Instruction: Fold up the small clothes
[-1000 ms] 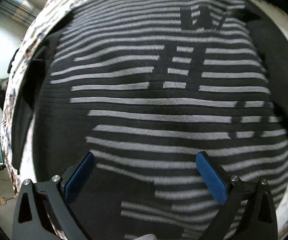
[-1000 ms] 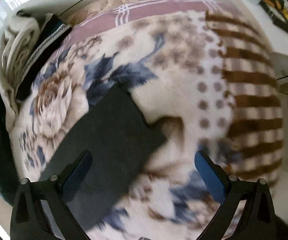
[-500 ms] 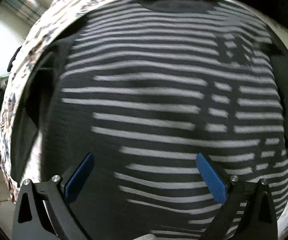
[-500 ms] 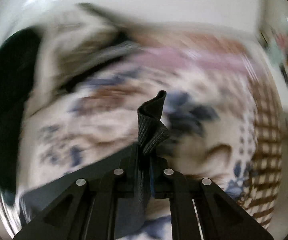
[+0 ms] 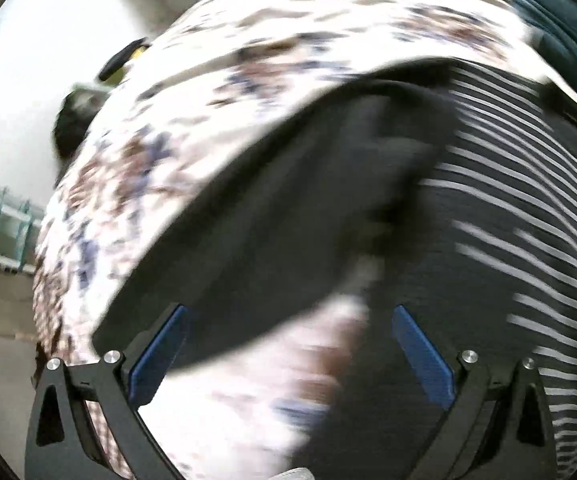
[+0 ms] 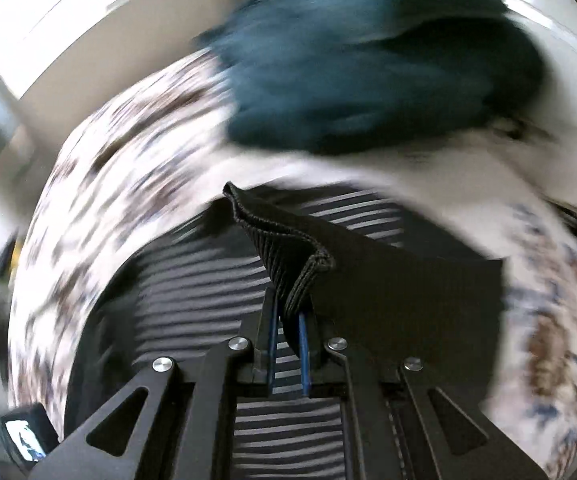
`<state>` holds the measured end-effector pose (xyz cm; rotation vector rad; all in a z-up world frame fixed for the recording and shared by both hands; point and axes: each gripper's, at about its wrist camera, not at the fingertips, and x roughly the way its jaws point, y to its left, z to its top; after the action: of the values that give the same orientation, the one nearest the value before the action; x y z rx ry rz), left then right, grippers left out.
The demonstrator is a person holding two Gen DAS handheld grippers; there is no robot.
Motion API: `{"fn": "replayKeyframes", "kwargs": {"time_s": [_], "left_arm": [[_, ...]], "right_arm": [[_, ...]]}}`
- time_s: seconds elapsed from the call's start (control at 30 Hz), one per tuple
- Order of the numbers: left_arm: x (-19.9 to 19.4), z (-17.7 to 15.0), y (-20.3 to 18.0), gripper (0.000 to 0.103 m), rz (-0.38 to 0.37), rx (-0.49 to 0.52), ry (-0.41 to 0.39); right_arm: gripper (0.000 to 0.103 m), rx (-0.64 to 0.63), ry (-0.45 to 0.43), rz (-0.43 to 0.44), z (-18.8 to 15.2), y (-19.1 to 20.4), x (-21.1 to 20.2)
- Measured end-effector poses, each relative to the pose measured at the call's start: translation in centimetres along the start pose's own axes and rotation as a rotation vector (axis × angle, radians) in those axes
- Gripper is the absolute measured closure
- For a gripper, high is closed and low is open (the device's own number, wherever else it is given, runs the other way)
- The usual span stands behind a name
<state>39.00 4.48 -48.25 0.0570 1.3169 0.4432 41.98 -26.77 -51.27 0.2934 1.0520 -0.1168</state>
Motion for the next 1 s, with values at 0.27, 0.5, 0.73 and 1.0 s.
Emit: {"fn": "replayKeyframes", "kwargs": {"time_s": [0.27, 0.5, 0.73, 1.0], "left_arm": [[5.0, -1.1, 12.0, 0.000, 0.094, -0.162, 0.070], [7.4, -2.0, 16.8, 0.000, 0.107, -0.252, 0.109], [6.9, -4.1, 20.2, 0.000, 0.060, -0.336, 0.144], [7.6, -11.2, 24.7, 0.000, -0.131, -0.585, 0.306]], "right_arm": [[0.094, -0.214, 0.127, 0.019, -4.9, 23.0, 11.6], [0.094, -0.273, 0.148, -0.045, -5.4, 30.7, 15.2], [0.053, -0.221, 0.316, 0.128, -5.3, 29.0, 15.1], [0.006, -0.163, 0.239, -0.180, -7.0, 14.7, 6.9]]}}
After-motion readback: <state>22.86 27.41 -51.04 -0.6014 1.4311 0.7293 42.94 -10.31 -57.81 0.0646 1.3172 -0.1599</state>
